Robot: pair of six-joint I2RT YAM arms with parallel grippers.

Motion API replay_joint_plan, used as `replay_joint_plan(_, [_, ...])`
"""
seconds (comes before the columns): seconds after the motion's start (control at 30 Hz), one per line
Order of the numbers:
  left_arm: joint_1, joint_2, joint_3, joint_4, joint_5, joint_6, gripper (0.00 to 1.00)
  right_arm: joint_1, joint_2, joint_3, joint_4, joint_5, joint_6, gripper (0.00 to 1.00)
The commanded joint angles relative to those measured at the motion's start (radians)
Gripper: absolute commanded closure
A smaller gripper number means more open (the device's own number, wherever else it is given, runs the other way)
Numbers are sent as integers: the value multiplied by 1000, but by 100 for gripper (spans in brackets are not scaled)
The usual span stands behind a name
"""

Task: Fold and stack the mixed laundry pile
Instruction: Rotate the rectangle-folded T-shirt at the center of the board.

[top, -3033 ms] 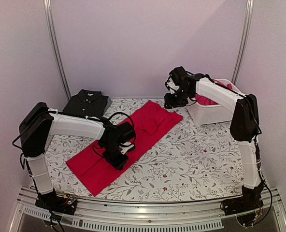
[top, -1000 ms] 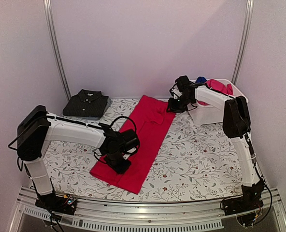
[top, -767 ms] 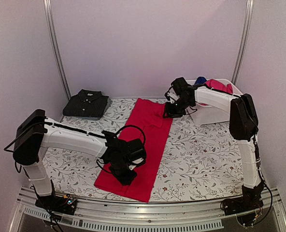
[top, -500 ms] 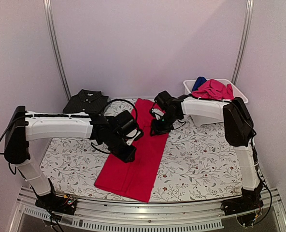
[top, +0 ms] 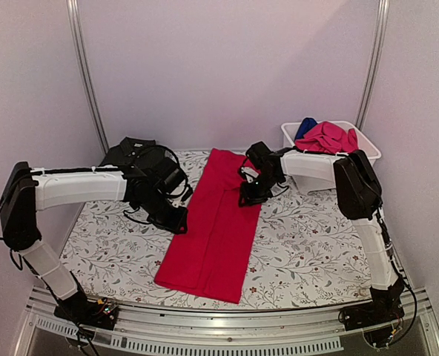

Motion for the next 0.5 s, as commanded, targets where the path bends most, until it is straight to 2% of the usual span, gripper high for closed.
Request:
replay_joint_plan(0.0, [8,-6,-33,51,32,-26,73,-96,127,97,-57,87,-98,64])
replay_joint_plan(0.13, [8,29,-19,70,47,-25,72,-119,213,272,-86,77,-149,62])
replay_joint_plan(0.27, [9,51,7,103,69,-8,71,-132,246,377,-111,52,-164,61])
replay_joint_plan(0.33, [13,48,9,116,69,-4,66,-127,211,360,-103,13,-159,60])
replay_joint_plan(0.47, [43,10,-32,155,113,-27,61,-98,6,217,-42,-39,-141,56])
